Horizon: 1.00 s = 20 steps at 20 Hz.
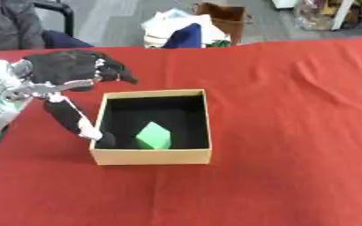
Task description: Pick up objects on the table and place them in the box.
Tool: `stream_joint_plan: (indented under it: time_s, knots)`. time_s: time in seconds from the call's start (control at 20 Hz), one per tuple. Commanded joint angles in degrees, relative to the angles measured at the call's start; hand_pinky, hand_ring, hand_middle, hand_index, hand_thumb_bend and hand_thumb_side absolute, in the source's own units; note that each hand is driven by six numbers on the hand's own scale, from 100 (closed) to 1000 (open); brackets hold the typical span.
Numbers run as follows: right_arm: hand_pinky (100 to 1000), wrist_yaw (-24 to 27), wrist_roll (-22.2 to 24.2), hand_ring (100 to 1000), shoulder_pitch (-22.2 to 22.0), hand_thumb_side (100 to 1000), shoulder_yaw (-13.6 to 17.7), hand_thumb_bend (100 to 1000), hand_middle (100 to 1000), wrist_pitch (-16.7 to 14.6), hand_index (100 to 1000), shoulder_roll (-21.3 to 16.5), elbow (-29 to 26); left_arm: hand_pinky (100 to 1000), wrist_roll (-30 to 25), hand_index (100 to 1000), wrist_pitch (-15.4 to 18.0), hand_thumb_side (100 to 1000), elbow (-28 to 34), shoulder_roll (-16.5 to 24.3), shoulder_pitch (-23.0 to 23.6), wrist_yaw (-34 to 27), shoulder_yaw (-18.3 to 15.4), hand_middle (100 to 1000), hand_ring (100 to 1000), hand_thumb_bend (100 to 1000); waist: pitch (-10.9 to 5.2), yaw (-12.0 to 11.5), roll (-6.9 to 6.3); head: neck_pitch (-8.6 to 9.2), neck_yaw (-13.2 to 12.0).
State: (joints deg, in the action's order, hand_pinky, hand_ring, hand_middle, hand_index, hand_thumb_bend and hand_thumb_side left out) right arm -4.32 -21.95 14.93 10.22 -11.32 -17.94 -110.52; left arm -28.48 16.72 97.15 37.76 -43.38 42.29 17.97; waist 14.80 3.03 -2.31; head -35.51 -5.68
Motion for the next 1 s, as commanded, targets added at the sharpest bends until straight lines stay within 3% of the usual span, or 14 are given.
stream_joint_plan:
  time_s: [0.05,0.15,0.35,0.4,0.6,0.85,1.0]
  knots:
    - [645,0.0,-0.05,764,0.59,532,0.4,100,798,-0.13,906,-1.12,-0.64,861,2.71,914,-1.5,601,4.58,3.0,0.97,-2.2,-3.65,788,810,632,-0.97,-0.26,0.15,0.88,0.19]
    - [645,-0.03,-0.12,764,0.63,532,0.49,100,798,-0.15,906,-1.16,-0.66,853,4.49,910,-2.6,591,7.24,3.54,2.86,-4.15,-5.75,783,806,609,-0.93,-0.34,0.16,0.97,0.38]
    - [645,-0.07,-0.22,764,0.66,532,0.62,100,799,-0.15,906,-1.19,-0.72,799,9.97,879,-5.5,551,11.88,2.94,7.85,-9.29,-10.86,753,778,446,-0.84,-0.66,0.28,1.17,0.62]
    - [645,-0.1,-0.3,764,0.67,520,0.7,100,798,-0.16,906,-1.18,-0.75,757,12.13,859,-6.58,531,12.65,2.25,9.24,-11.1,-12.38,732,755,339,-0.84,-0.79,0.3,1.17,0.72]
    - [645,-0.21,-0.47,764,0.65,532,0.85,100,798,-0.12,905,-1.08,-0.78,699,23.04,816,-10.11,480,14.94,-1.58,14.59,-17.62,-17.93,691,722,221,-0.75,-1.24,0.39,1.28,1.05]
    - [645,-0.31,-0.88,764,0.6,532,1.15,100,798,-0.07,905,-0.97,-0.84,651,34.14,775,-11.6,468,17.02,-7.39,20.34,-23.83,-22.77,649,685,147,-0.55,-1.36,0.6,0.96,1.33]
    - [645,-0.33,-1.0,763,0.62,532,1.19,100,795,-0.07,901,-0.87,-0.87,644,37.35,769,-11.51,483,17.38,-9.59,22.62,-26.63,-23.74,647,684,134,-0.49,-1.44,0.68,0.58,1.27]
